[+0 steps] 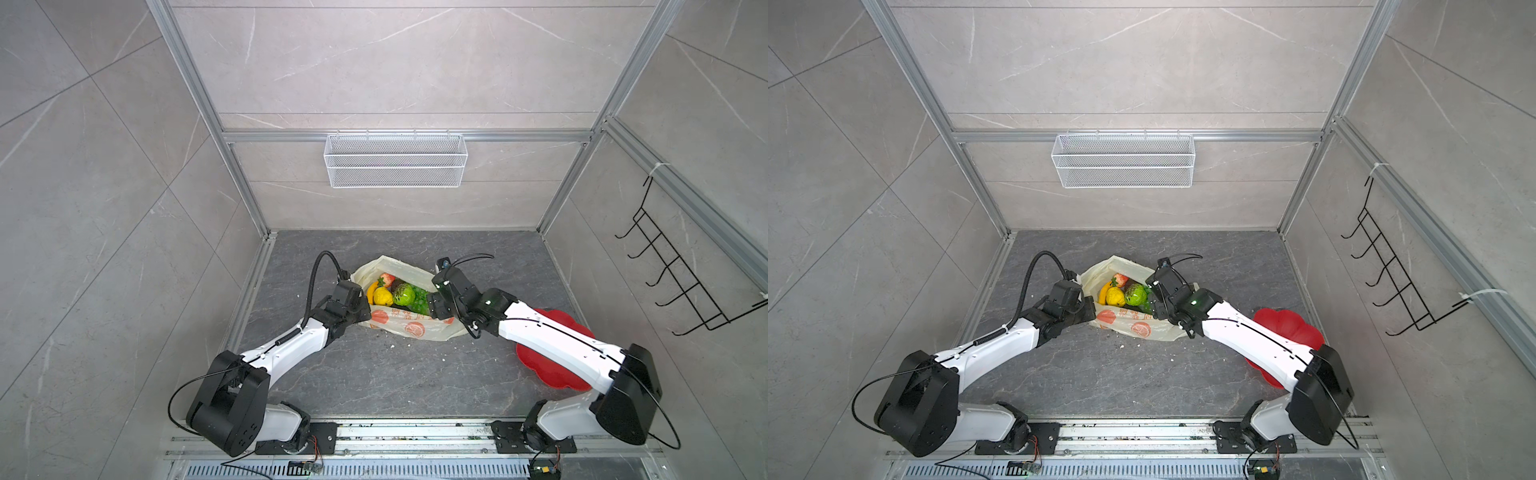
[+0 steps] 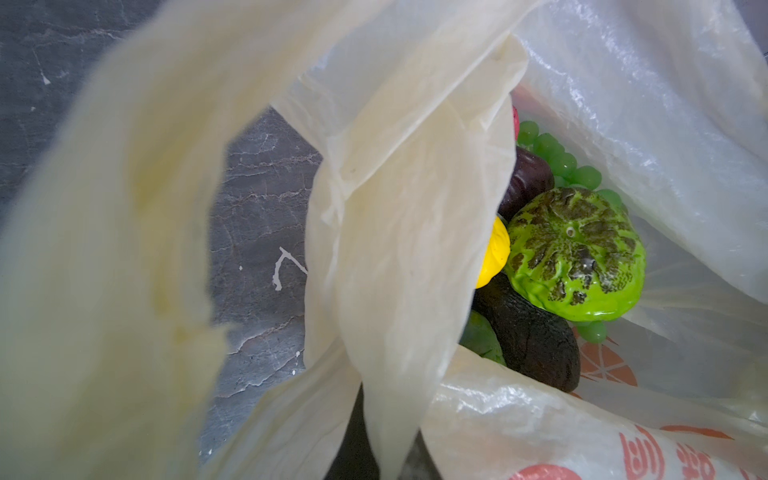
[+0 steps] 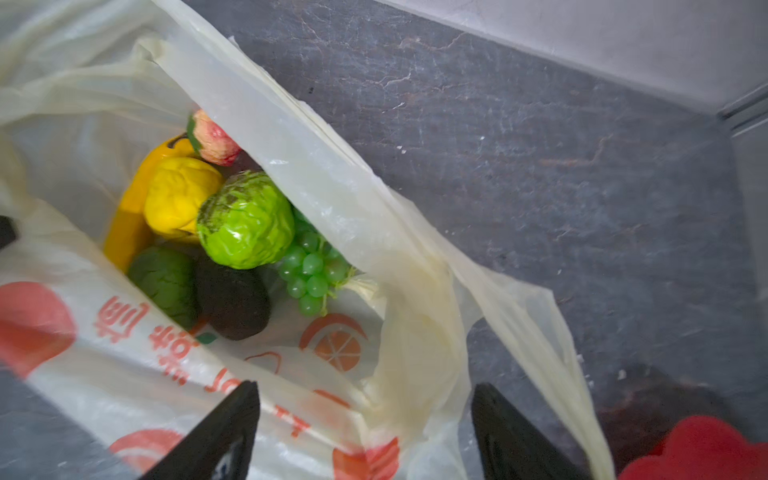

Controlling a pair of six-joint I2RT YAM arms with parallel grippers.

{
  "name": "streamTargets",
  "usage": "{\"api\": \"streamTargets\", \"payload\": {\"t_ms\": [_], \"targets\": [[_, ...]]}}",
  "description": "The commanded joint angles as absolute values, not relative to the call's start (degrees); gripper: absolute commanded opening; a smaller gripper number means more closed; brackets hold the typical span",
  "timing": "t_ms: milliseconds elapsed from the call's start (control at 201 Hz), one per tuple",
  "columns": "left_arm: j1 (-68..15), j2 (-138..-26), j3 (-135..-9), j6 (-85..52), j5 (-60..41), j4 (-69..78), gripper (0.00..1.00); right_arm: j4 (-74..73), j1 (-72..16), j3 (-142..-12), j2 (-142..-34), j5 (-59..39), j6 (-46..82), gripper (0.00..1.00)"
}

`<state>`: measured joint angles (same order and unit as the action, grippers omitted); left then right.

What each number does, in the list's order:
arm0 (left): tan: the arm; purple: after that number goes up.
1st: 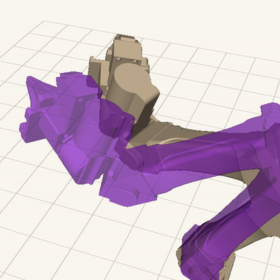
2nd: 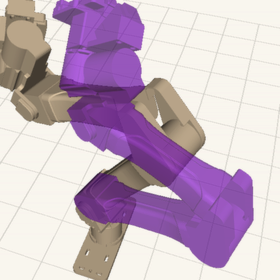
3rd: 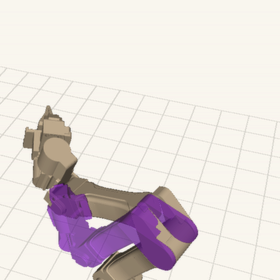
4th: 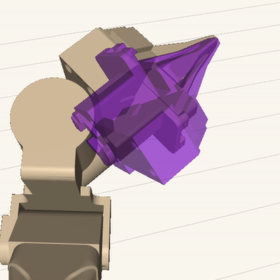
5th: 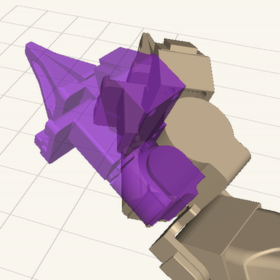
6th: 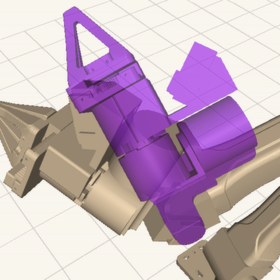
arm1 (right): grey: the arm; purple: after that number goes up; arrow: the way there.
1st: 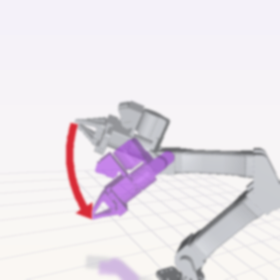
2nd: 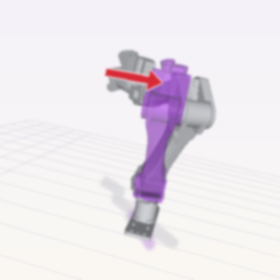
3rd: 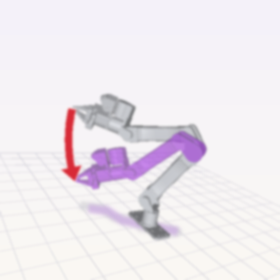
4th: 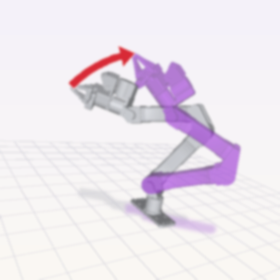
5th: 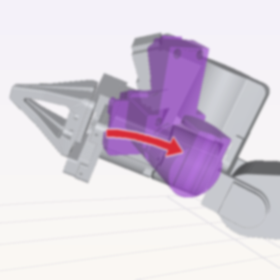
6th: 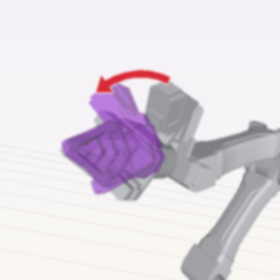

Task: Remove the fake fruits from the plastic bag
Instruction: 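Release the bag edge with the right gripper and lift it away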

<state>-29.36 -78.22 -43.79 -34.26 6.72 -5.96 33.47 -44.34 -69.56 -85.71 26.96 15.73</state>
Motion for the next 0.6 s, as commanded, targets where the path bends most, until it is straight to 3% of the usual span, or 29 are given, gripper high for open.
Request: {"api": "streamTargets", "payload": {"t_ms": [0,189,349,488,598], "targets": [[-29.62,-76.2,-44.06,-32.95,6.28,-5.39,0.0,34.55,-44.31,-72.41,-91.05,36.34,7.31,0.88],[-29.61,-76.27,-43.77,-32.8,6.18,-5.33,0.0,31.86,-43.47,-74.55,-98.84,38.25,1.03,0.92],[-29.61,-76.42,-43.38,-32.96,6.16,-4.98,0.0,31.3,-39.66,-76.16,-104.17,38.2,1.69,0.89],[-29.39,-76.22,-41.97,-33.04,7.1,-4.17,0.0,30.44,-35.27,-76.82,-106.39,30.96,2.81,0.67],[-27.58,-75.36,-39.49,-33.89,7.02,-2.83,0.0,28.07,-31.89,-75.5,-104.31,19.56,5.45,0.35]]}}
